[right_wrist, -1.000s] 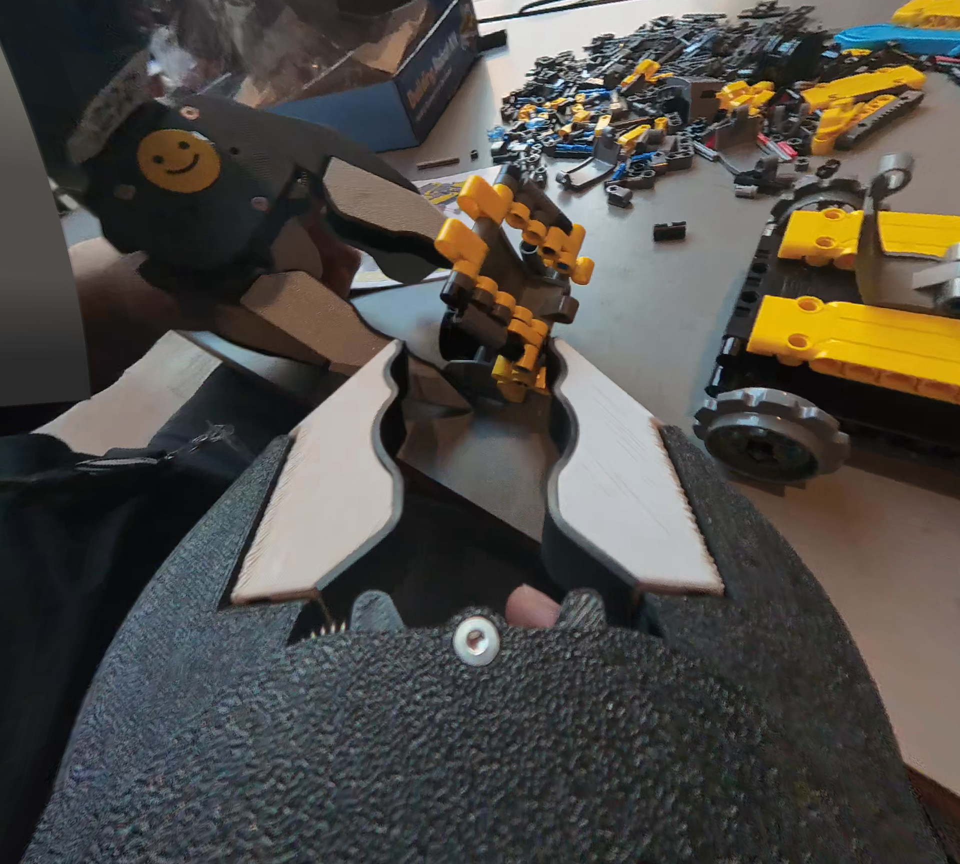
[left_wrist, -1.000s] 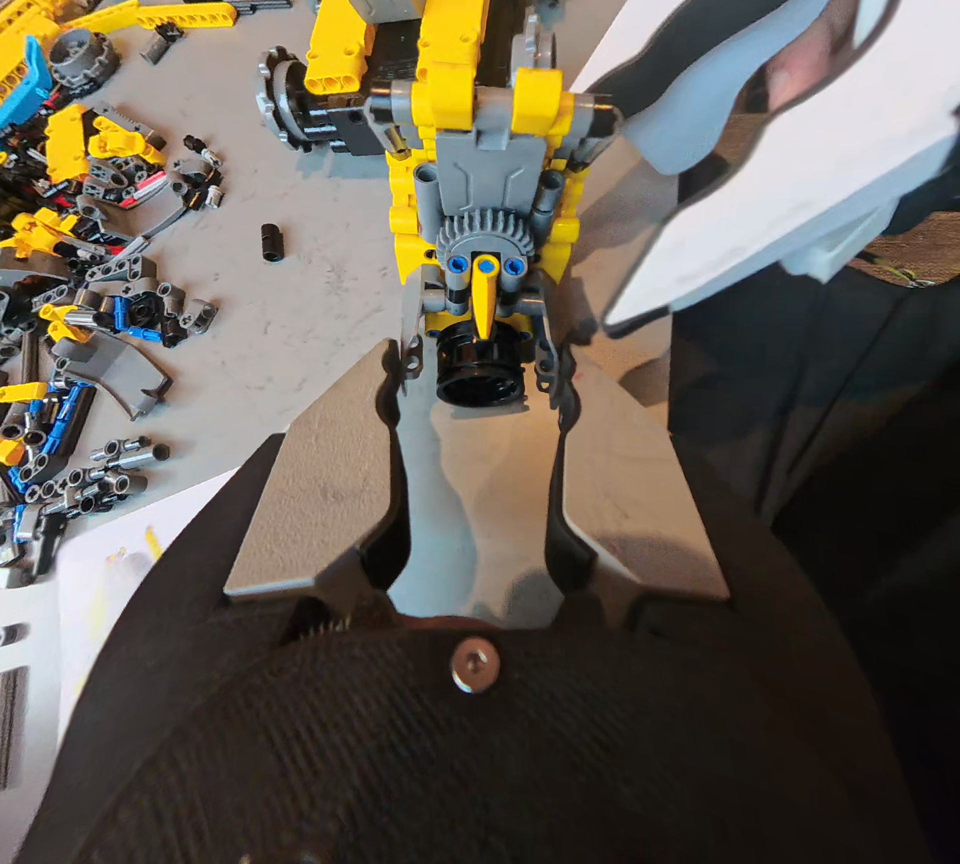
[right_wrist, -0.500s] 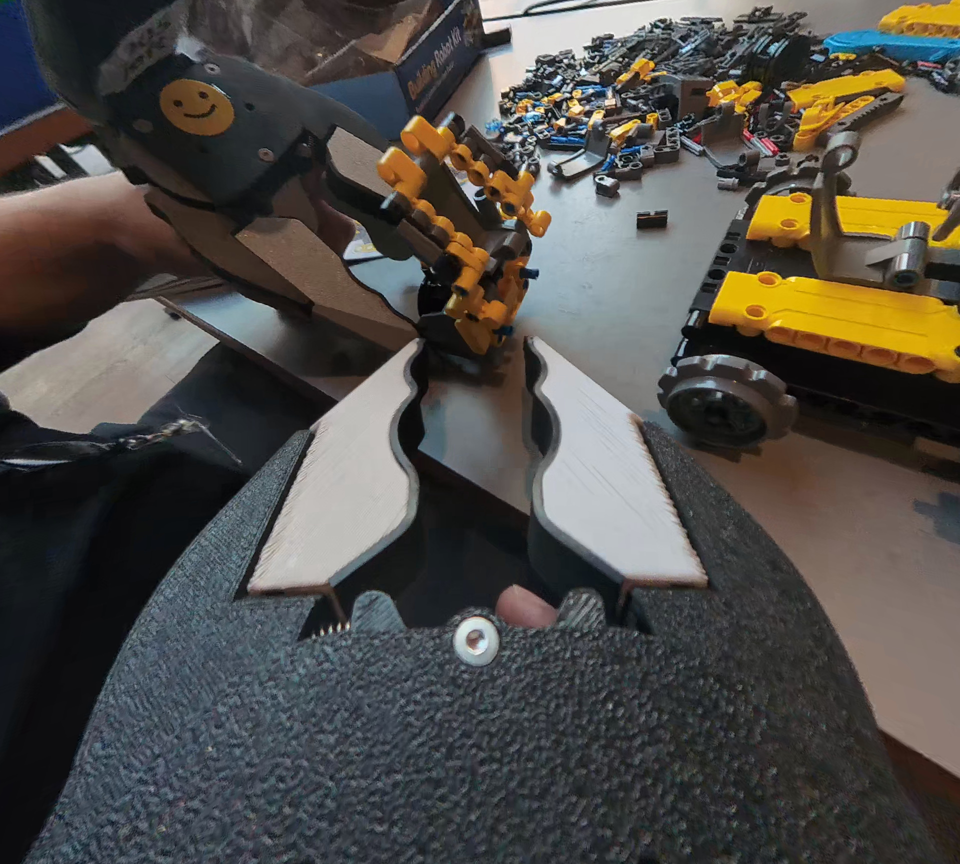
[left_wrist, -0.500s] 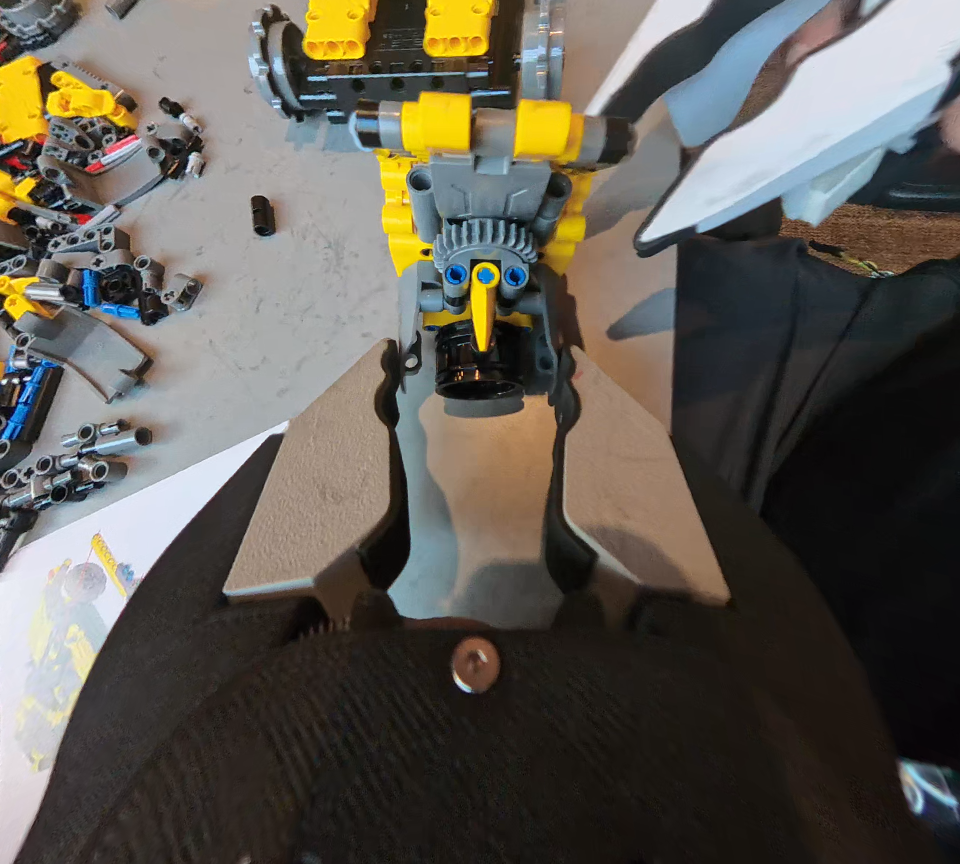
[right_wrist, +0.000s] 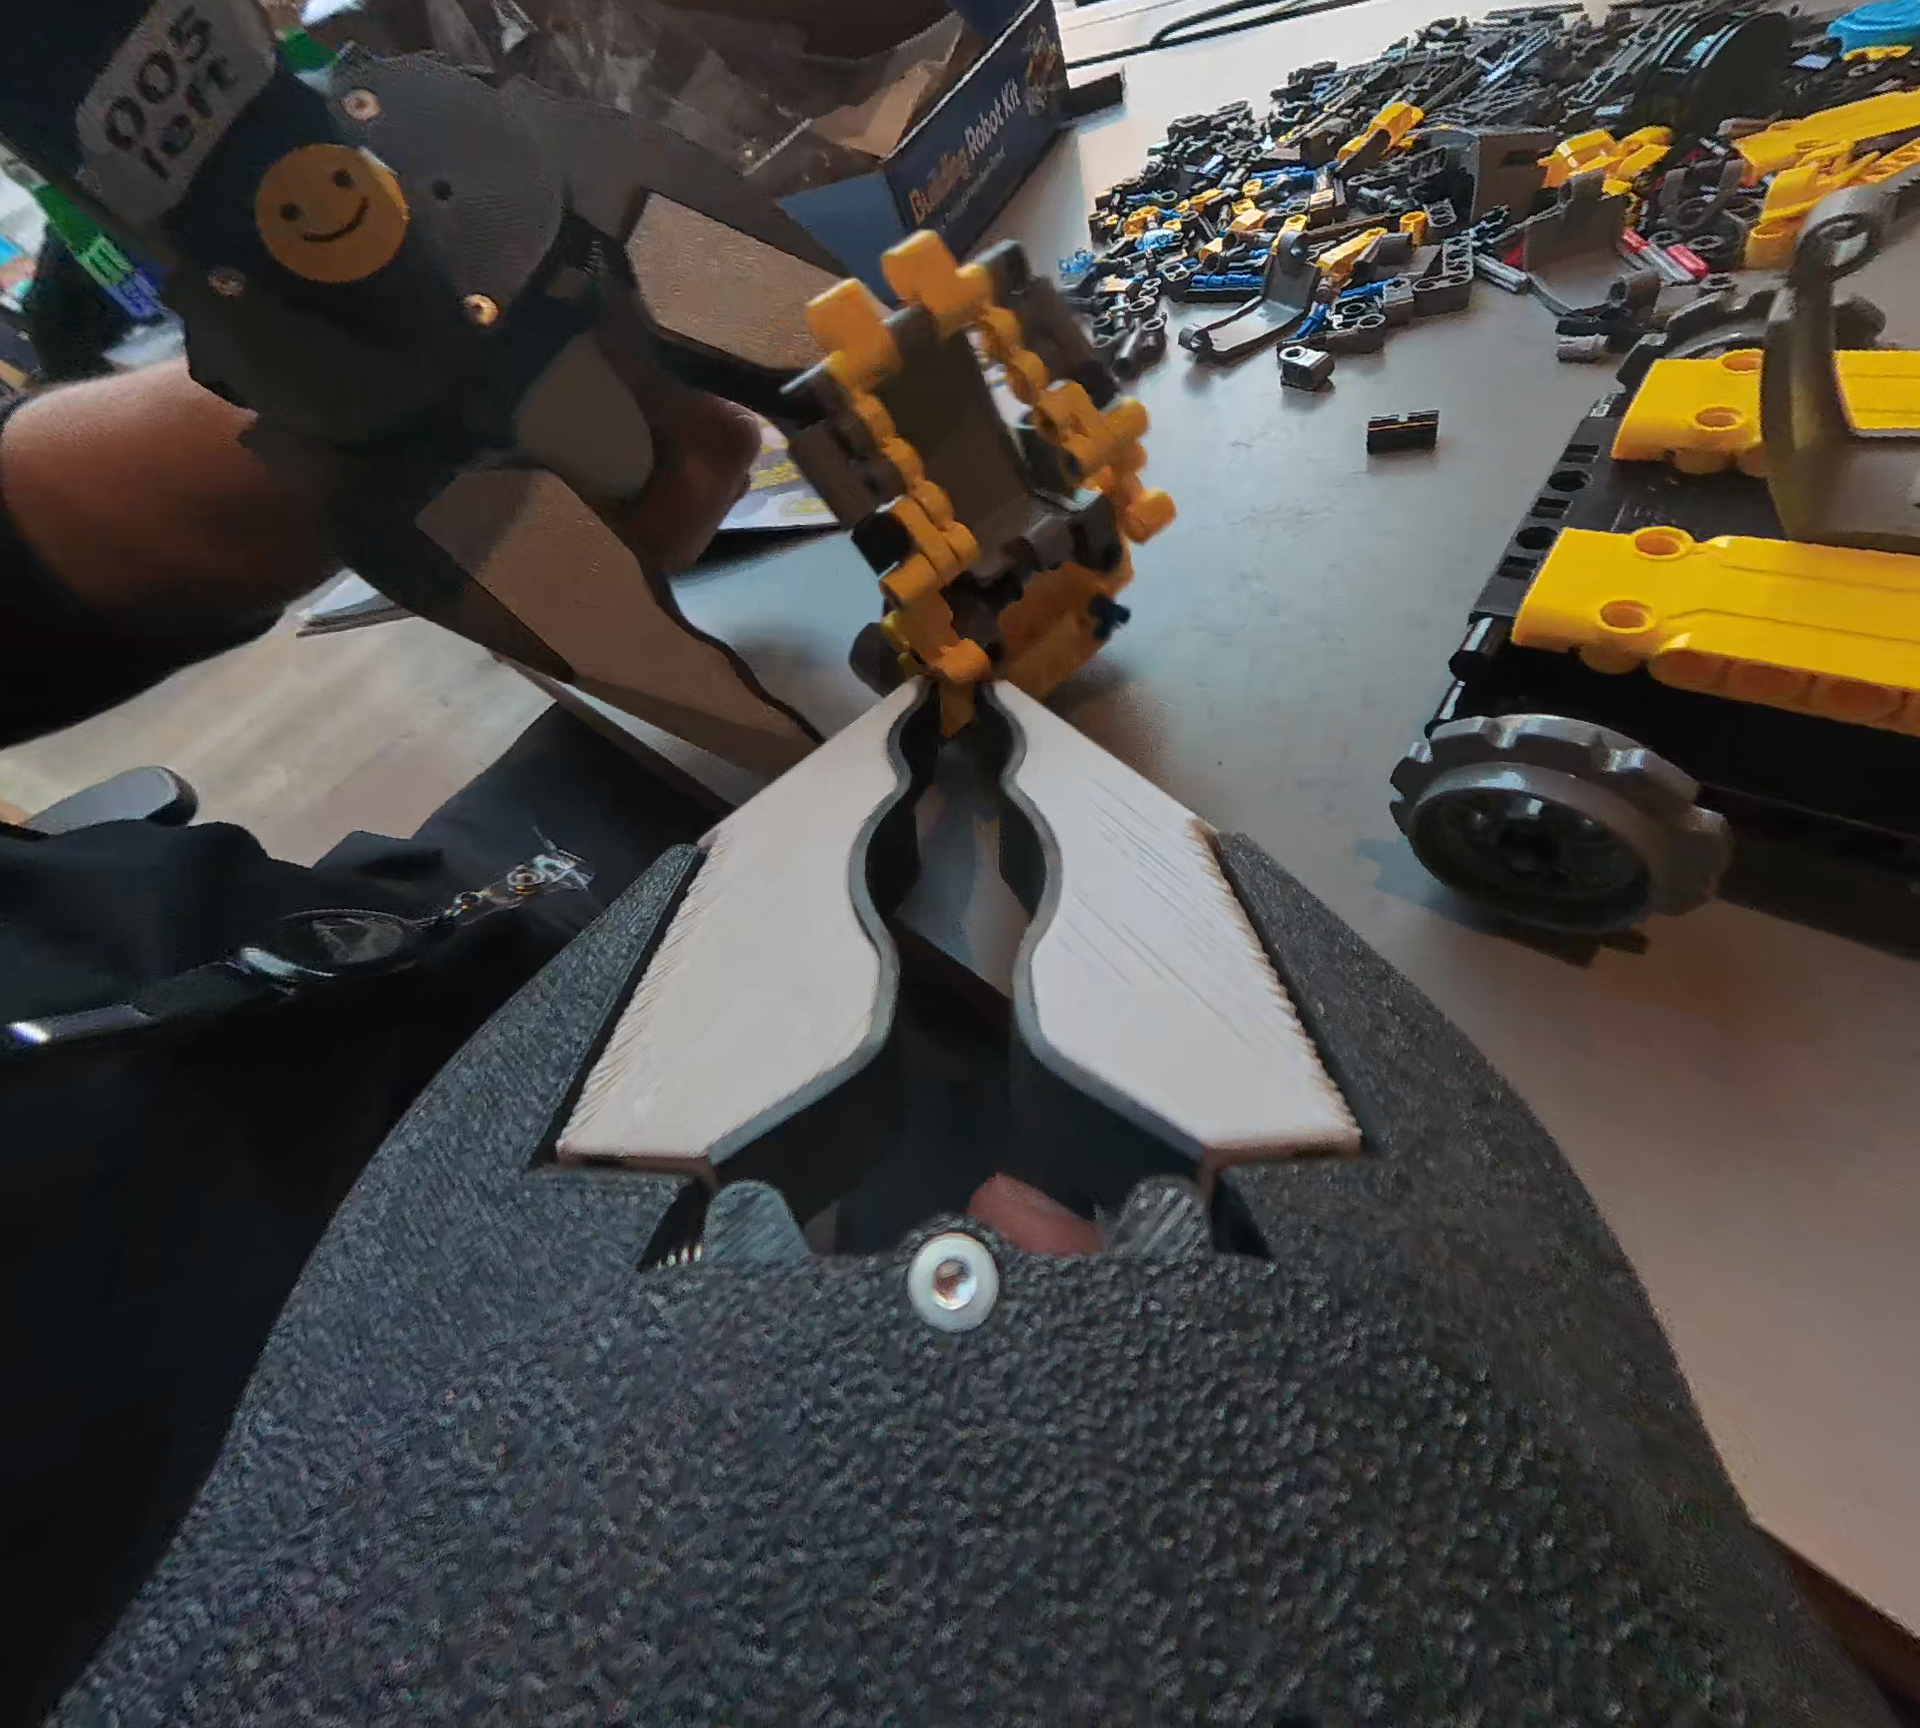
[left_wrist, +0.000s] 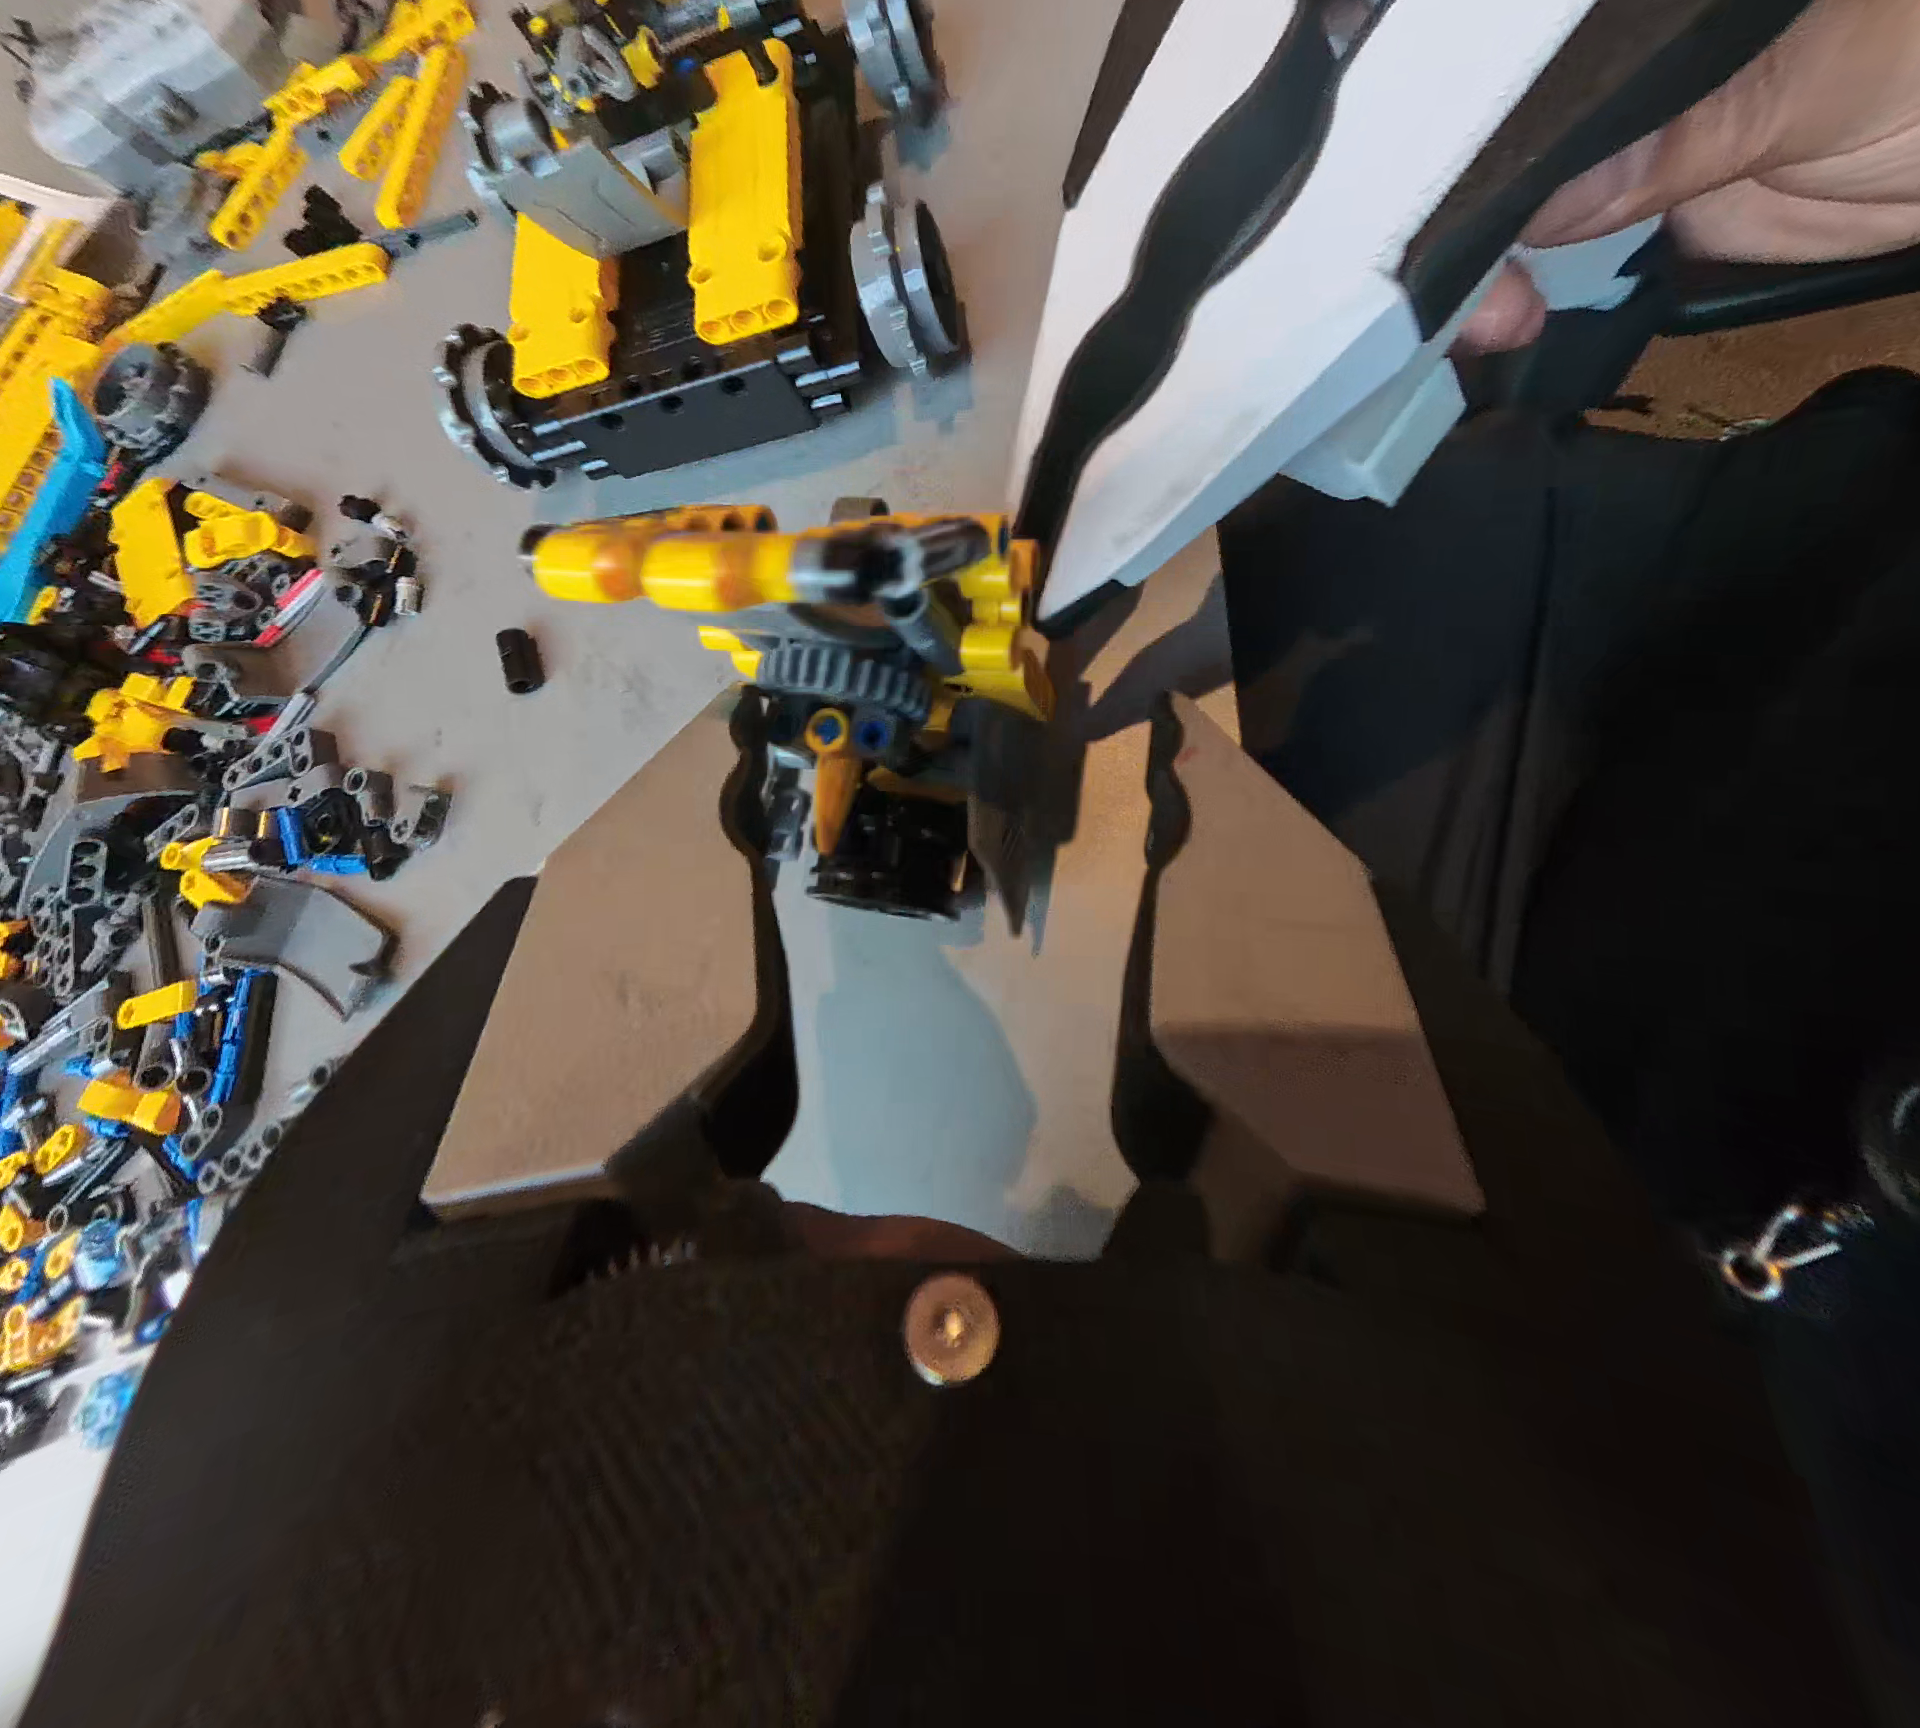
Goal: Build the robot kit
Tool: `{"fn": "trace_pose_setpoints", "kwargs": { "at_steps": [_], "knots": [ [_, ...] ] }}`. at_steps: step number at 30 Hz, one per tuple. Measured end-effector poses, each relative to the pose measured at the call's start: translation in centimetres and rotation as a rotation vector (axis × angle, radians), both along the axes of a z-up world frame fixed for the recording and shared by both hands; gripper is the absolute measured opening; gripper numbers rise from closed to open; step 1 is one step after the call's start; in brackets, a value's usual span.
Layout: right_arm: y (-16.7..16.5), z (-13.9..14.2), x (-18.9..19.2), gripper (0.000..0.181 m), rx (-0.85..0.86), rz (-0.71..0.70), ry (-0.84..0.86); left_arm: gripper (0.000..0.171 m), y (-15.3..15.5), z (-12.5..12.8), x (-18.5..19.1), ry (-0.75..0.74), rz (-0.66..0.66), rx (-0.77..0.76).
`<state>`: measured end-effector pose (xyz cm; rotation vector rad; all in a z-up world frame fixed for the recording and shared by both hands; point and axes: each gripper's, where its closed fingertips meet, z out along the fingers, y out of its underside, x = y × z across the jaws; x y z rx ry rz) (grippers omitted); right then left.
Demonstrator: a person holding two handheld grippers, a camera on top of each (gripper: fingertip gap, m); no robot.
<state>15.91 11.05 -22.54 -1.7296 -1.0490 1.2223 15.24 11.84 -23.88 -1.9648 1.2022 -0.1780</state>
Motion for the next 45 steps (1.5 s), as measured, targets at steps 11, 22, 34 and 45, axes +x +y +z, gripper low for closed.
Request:
{"fn": "trace_pose_setpoints", "kwargs": {
  "at_steps": [11,22,34,45],
  "knots": [
    [1.3,0.2,1.1,0.015,-0.041,-0.006,0.033,0.057,1.1,-0.3,-1.4,-0.156,0.057,-0.098],
    [0.4,1.0,1.2,0.018,0.015,0.003,0.055,0.058,0.9,3.6,-1.5,-0.602,0.093,-0.17],
    [4.5,1.9,4.4,0.024,0.091,-0.159,0.047,0.058,4.3,2.8,-2.5,-0.4,0.27,0.052],
    [15.1,1.1,13.3,0.057,-0.005,-0.321,-0.063,0.058,7.5,2.4,-1.1,-0.175,0.273,0.24]
  ]
}}
